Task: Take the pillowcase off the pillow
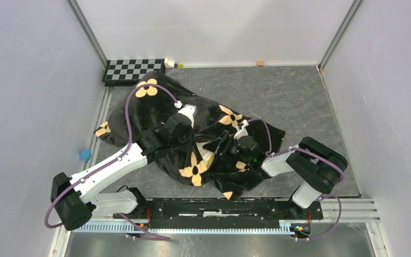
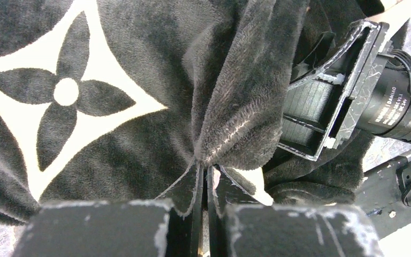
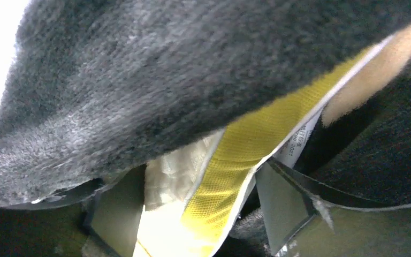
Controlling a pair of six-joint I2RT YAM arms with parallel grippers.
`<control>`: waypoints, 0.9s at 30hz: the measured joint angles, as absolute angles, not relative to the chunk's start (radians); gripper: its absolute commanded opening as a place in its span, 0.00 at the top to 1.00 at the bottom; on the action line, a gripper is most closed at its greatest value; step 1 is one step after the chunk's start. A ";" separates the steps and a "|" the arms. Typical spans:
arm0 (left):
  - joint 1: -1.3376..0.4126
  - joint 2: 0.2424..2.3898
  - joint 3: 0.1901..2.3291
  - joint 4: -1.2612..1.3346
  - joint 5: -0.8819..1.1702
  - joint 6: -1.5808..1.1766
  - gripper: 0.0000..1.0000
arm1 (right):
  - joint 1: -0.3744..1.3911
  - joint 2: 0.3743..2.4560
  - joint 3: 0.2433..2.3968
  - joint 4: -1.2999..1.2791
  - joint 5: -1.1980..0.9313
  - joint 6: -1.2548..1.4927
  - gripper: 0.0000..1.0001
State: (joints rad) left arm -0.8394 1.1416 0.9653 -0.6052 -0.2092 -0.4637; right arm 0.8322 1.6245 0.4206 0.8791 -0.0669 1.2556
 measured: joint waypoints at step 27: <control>-0.649 1.085 0.582 -0.210 -0.181 -0.675 0.98 | 0.366 0.893 0.259 0.250 -0.337 0.894 1.00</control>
State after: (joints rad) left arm -0.6487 1.0855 0.5816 -0.2104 -0.1806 -0.6754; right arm 0.3656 0.8928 0.2592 0.2504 -0.3374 0.8936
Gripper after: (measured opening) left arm 0.046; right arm 0.051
